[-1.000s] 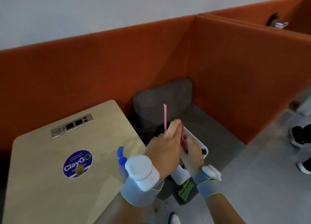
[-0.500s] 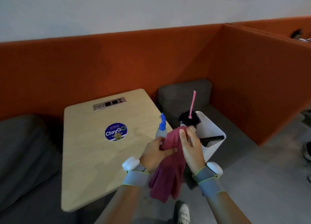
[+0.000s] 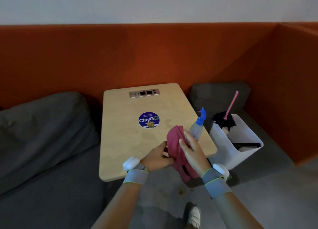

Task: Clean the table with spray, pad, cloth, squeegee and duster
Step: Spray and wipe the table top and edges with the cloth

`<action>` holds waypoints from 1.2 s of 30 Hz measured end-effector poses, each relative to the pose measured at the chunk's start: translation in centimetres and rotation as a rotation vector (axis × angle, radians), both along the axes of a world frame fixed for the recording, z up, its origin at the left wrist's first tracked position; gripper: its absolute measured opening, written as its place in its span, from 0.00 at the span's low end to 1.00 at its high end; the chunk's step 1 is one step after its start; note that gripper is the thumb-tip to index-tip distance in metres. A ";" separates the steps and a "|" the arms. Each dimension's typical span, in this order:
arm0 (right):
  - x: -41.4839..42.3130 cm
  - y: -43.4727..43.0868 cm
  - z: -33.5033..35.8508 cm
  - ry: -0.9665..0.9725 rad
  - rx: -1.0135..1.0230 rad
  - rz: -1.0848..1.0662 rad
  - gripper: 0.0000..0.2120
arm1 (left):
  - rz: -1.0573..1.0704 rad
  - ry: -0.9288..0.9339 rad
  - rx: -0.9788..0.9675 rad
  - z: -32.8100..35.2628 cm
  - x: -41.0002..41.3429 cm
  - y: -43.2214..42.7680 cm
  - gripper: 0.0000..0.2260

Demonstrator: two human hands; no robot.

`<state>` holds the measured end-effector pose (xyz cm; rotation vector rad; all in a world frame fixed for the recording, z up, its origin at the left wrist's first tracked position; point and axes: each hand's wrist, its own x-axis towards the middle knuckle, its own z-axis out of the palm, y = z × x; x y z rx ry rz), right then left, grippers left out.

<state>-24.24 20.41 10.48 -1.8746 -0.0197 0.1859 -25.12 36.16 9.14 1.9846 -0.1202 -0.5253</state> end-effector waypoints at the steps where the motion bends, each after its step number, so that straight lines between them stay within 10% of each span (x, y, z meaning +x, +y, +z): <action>1: -0.1 0.2 0.2 0.006 0.031 -0.002 0.21 | 0.010 0.031 -0.074 0.0 -0.1 -0.1 0.28; 4: 0.1 0.5 0.4 0.067 0.090 0.024 0.21 | 0.135 0.169 -0.226 -0.6 -0.5 0.8 0.23; 11: 0.5 -0.6 -1.6 -0.100 -0.316 0.284 0.15 | 0.185 -0.181 0.361 -0.8 -1.5 4.8 0.08; 16: 0.8 -0.7 -2.6 -0.111 -0.442 0.387 0.17 | 0.262 -0.254 0.479 -1.3 -2.9 3.7 0.19; 23: -0.5 1.8 -1.6 -0.208 -0.290 0.434 0.17 | 0.537 -0.052 -0.113 -2.2 -4.3 0.0 0.06; 27: -0.5 1.8 -1.5 -0.192 -0.298 0.500 0.15 | 0.306 0.143 0.526 -4.4 -5.1 0.5 0.37; 31: -1.2 1.4 -1.3 -0.094 -0.298 0.646 0.13 | 0.517 -0.044 0.016 -5.9 -5.2 1.9 0.58; 36: -0.7 0.8 -1.5 0.017 -0.706 0.676 0.30 | 0.562 0.101 0.163 -5.1 -4.7 3.2 0.18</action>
